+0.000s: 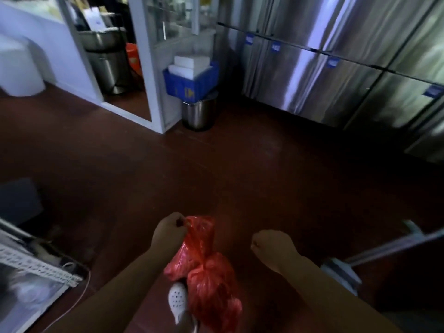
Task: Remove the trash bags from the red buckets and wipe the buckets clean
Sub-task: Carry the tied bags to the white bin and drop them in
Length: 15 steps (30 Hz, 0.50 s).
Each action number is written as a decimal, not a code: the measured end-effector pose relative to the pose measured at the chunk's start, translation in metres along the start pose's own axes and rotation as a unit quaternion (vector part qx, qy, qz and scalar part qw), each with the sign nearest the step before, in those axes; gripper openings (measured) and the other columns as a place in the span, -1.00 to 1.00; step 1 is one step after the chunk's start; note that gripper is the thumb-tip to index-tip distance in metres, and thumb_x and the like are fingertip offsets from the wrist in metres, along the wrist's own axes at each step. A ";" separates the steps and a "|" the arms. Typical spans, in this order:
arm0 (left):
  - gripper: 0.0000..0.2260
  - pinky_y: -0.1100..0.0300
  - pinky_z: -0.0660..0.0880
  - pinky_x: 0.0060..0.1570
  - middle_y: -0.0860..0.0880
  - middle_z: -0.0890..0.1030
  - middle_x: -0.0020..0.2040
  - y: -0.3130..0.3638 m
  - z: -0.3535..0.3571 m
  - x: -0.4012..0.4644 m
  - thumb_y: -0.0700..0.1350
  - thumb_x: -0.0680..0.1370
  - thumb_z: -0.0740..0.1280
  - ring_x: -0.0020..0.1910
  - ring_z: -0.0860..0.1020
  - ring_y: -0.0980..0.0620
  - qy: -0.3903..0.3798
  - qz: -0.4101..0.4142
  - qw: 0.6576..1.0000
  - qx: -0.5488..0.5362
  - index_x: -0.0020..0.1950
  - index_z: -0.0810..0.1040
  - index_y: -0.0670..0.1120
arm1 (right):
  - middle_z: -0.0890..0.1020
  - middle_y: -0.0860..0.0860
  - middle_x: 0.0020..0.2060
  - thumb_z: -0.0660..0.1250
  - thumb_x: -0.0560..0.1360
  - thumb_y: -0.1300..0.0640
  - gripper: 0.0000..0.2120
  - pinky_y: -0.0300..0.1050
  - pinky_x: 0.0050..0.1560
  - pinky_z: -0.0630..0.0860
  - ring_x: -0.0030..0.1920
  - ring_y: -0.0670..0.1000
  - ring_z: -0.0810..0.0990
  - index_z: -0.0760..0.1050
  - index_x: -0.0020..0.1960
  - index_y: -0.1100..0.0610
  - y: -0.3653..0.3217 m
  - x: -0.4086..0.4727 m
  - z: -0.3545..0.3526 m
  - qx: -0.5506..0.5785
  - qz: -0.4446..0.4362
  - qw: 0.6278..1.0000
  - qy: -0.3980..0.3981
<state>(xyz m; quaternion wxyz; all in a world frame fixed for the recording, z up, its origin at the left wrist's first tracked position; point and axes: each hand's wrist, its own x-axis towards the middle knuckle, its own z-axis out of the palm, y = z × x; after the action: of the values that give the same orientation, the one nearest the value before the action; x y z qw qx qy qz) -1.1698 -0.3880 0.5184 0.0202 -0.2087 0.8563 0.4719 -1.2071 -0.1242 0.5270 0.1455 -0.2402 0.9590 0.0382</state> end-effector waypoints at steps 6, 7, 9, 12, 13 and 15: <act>-0.89 0.09 0.45 -0.15 -0.03 0.59 -0.24 0.016 -0.050 0.144 -0.26 0.40 0.33 -0.19 0.54 -0.07 0.040 -0.004 0.999 0.013 -0.21 0.52 -0.05 | 0.61 0.00 0.02 0.13 0.57 -0.01 -0.74 -0.13 -0.07 0.43 0.02 0.02 0.58 0.55 0.04 0.07 -0.017 0.161 -0.050 0.000 -0.041 0.999 0.019; -0.88 0.12 0.41 -0.20 0.00 0.57 -0.27 0.018 -0.062 0.165 -0.24 0.40 0.33 -0.21 0.53 -0.05 0.046 -0.008 0.999 0.019 -0.24 0.50 -0.02 | 0.61 -0.01 0.01 0.14 0.57 -0.01 -0.75 -0.14 -0.08 0.42 0.01 0.01 0.58 0.55 0.04 0.06 -0.020 0.187 -0.060 0.000 -0.052 0.998 0.022; -0.82 0.17 0.32 -0.29 0.09 0.52 -0.34 0.018 -0.088 0.204 -0.22 0.39 0.33 -0.27 0.51 0.01 0.062 -0.017 0.998 0.021 -0.32 0.44 0.04 | 0.61 -0.02 0.00 0.14 0.57 -0.01 -0.76 -0.17 -0.11 0.38 0.01 0.01 0.58 0.55 0.03 0.05 -0.029 0.237 -0.083 -0.003 -0.077 0.997 0.028; -0.79 0.23 0.32 -0.37 0.13 0.51 -0.38 0.015 -0.124 0.258 -0.21 0.37 0.35 -0.35 0.50 0.07 0.106 -0.032 0.994 0.006 -0.36 0.43 0.07 | 0.60 -0.01 -0.01 0.14 0.57 -0.01 -0.76 -0.18 -0.14 0.36 -0.01 0.01 0.58 0.55 0.02 0.06 -0.044 0.311 -0.113 -0.015 -0.112 0.993 0.031; -0.77 0.26 0.32 -0.40 0.16 0.50 -0.39 0.014 -0.136 0.277 -0.22 0.36 0.36 -0.37 0.49 0.12 0.122 -0.034 0.992 -0.003 -0.37 0.43 0.08 | 0.60 0.00 -0.01 0.14 0.57 -0.01 -0.75 -0.16 -0.12 0.38 -0.01 0.02 0.58 0.54 0.03 0.07 -0.049 0.336 -0.123 -0.019 -0.122 0.992 0.030; -0.75 0.30 0.30 -0.42 0.17 0.51 -0.40 0.011 -0.158 0.318 -0.24 0.36 0.35 -0.38 0.47 0.19 0.151 -0.043 0.987 -0.023 -0.39 0.44 0.09 | 0.59 0.02 0.00 0.14 0.58 0.00 -0.75 -0.11 -0.07 0.43 0.02 0.05 0.57 0.54 0.04 0.09 -0.059 0.389 -0.141 -0.029 -0.145 0.989 0.025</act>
<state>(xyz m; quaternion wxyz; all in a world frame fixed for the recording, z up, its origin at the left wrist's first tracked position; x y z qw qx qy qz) -1.4381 -0.6193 0.5411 -0.0938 -0.3151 0.8286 0.4531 -1.5437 -0.3712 0.5453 0.1183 -0.3820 0.9157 0.0386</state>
